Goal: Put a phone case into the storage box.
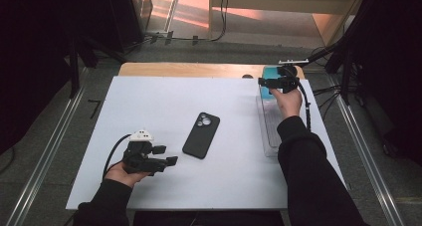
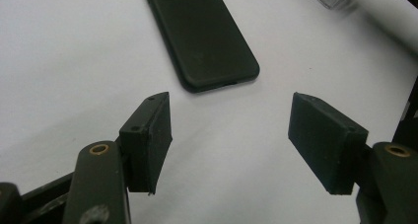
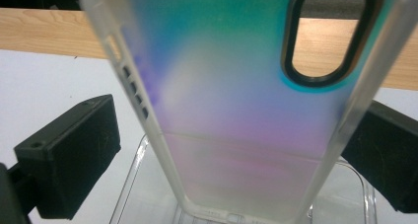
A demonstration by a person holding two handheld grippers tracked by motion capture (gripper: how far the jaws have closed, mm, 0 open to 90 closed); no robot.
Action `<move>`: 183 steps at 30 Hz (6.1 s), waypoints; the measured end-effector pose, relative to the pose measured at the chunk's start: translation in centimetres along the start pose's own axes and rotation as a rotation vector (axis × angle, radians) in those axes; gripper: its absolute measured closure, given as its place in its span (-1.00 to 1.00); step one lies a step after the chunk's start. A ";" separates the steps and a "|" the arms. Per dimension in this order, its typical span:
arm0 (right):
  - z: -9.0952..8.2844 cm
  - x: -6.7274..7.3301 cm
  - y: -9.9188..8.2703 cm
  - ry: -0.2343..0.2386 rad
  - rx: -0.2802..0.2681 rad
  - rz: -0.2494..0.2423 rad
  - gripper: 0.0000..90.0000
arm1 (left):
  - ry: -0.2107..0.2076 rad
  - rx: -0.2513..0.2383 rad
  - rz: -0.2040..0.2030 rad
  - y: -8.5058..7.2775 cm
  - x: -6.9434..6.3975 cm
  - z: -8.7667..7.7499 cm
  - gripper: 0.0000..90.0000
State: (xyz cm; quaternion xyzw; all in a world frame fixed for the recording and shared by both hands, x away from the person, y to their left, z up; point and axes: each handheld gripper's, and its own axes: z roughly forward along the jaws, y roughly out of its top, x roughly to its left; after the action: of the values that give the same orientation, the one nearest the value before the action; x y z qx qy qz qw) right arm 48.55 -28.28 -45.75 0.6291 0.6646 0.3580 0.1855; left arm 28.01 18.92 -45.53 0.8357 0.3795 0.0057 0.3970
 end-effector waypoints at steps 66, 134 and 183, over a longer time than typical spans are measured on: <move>-14.1 7.4 -7.9 0.445 0.095 -0.289 -0.70 | -0.044 -0.032 -0.015 2.1 1.5 0.1 -0.31; -14.0 8.6 -16.9 0.568 0.190 -0.403 -0.43 | -0.034 -0.031 -0.007 4.0 0.3 1.6 -0.70; -13.7 8.5 -16.9 0.534 0.226 -0.407 -0.45 | 0.140 0.127 0.006 9.4 -0.5 13.4 -1.00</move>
State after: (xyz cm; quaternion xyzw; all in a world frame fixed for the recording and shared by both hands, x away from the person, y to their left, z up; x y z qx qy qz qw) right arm 25.92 -22.52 -46.80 0.3847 0.8367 0.3899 0.0020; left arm 37.76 6.04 -48.26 0.8580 0.4032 0.0413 0.3156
